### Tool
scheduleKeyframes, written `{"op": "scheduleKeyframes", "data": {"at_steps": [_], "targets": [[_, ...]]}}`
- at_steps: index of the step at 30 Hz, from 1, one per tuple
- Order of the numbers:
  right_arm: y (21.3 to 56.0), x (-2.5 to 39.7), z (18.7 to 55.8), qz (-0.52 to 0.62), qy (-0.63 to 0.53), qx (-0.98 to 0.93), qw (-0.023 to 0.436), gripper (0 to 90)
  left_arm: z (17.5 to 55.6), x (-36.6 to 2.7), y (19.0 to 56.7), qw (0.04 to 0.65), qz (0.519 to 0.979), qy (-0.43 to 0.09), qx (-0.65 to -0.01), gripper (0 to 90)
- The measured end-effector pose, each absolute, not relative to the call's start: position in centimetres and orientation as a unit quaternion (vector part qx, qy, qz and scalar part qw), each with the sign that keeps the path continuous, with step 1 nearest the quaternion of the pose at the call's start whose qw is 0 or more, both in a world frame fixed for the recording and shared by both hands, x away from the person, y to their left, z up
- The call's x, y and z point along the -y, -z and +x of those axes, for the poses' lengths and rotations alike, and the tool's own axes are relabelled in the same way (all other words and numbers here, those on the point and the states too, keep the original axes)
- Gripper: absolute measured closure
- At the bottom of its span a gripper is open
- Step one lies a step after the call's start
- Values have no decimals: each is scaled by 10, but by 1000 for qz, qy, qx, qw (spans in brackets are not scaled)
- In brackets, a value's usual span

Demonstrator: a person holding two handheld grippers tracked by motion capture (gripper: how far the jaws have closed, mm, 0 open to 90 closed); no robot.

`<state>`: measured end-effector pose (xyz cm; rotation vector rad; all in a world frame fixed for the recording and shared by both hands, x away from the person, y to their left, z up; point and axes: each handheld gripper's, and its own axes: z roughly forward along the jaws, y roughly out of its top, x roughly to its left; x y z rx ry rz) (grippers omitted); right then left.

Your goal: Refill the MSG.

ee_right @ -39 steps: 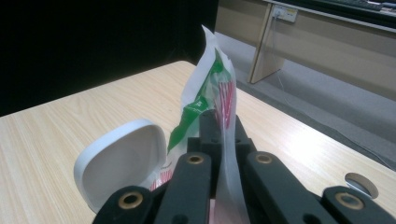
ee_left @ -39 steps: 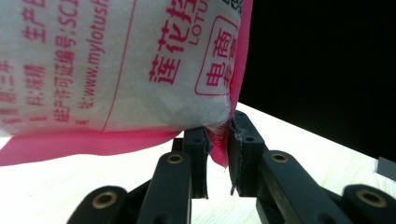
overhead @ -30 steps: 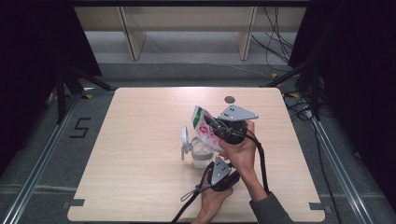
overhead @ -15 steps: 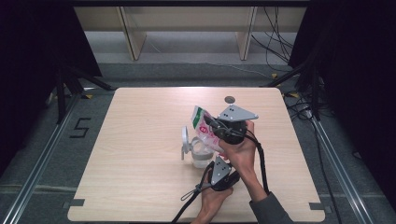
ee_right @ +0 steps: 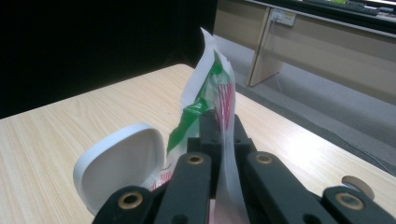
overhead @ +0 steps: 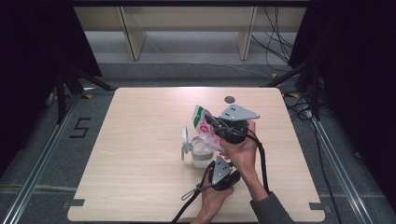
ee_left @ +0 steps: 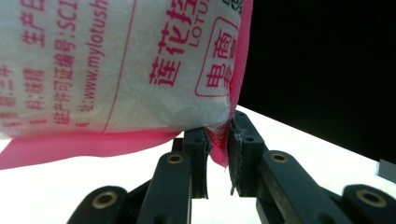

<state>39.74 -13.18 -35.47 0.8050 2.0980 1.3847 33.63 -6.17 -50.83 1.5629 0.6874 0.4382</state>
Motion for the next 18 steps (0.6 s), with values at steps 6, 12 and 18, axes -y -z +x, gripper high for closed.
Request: {"op": "scheduleKeyframes", "data": {"at_steps": [6,12,18], "targets": [[355,133,399,291,-515,-767,247,900,336,62,508,635,685,-193,-300,784],[353,133,398,294,-510,-769,248,900,337,62,508,636,685,-191,-300,784],[353,133,399,295,-511,-769,247,900,338,61,507,631,690,-197,-295,784]]}}
